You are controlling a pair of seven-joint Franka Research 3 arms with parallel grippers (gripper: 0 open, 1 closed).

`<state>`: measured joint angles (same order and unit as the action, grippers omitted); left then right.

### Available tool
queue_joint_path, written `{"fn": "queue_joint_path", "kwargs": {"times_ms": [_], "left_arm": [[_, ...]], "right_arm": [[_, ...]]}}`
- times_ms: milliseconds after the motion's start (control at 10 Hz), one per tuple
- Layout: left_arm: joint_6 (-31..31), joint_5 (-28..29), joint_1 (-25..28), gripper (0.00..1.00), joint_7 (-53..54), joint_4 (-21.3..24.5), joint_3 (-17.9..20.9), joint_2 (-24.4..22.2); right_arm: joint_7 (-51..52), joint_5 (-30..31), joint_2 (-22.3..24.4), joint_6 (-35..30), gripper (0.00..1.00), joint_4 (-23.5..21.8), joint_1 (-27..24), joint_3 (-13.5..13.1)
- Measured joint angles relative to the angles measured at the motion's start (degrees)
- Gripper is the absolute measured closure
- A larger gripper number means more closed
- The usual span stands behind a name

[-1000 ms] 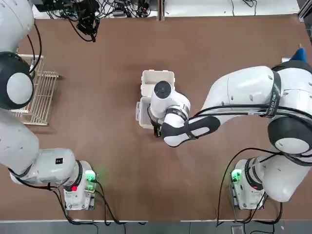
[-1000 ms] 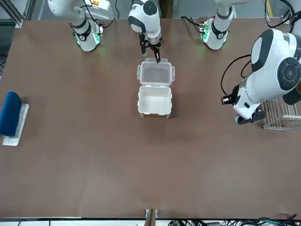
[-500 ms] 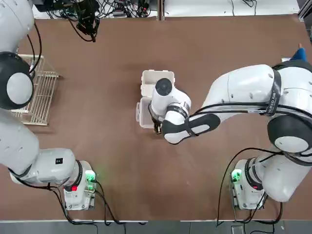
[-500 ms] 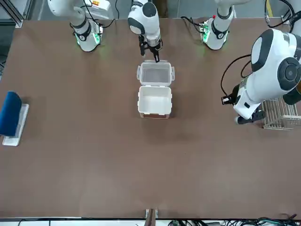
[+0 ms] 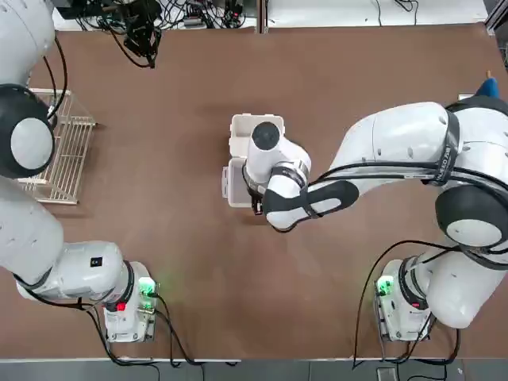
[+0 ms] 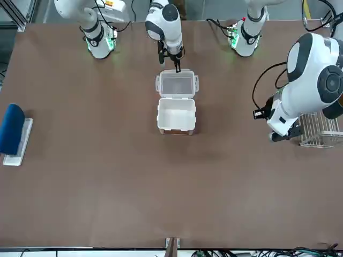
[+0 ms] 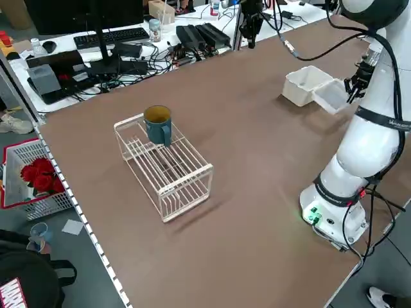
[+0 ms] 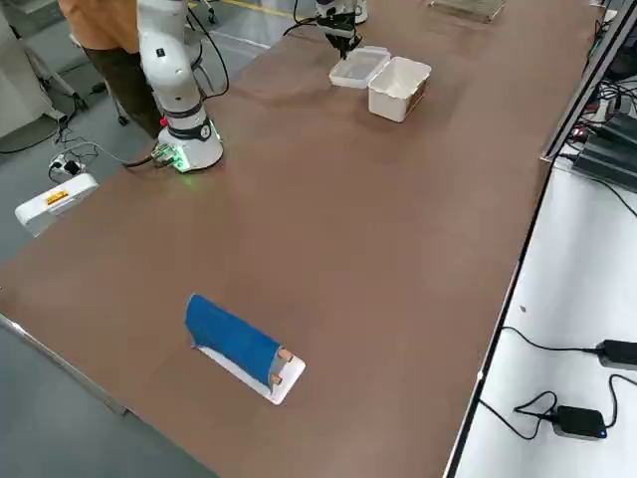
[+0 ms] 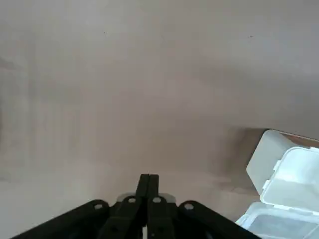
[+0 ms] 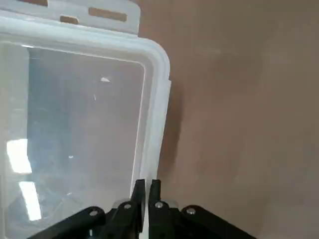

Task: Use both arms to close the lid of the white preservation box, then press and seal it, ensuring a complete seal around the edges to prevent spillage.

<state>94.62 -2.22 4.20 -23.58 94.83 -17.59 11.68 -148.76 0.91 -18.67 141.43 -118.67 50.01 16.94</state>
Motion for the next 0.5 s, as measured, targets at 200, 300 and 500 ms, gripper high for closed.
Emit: {"fn": "queue_joint_path", "kwargs": {"times_ms": [200, 300, 500], "left_arm": [[0.00, 0.00, 0.24, 0.96, 0.00, -0.15, 0.01, 0.00], [0.00, 0.00, 0.29, 0.96, 0.00, -0.19, 0.01, 0.00], [0.00, 0.00, 0.34, 0.96, 0.00, -0.22, 0.02, 0.00]], "right_arm": [[-0.22, -0.71, 0.08, -2.81, 0.93, 1.83, -0.34, 0.17], [-0.26, -1.02, 0.10, -3.97, 0.93, 2.57, -0.61, 0.29], [-0.26, -2.03, 0.20, -6.43, 0.93, 4.41, -1.21, 0.51]]}}
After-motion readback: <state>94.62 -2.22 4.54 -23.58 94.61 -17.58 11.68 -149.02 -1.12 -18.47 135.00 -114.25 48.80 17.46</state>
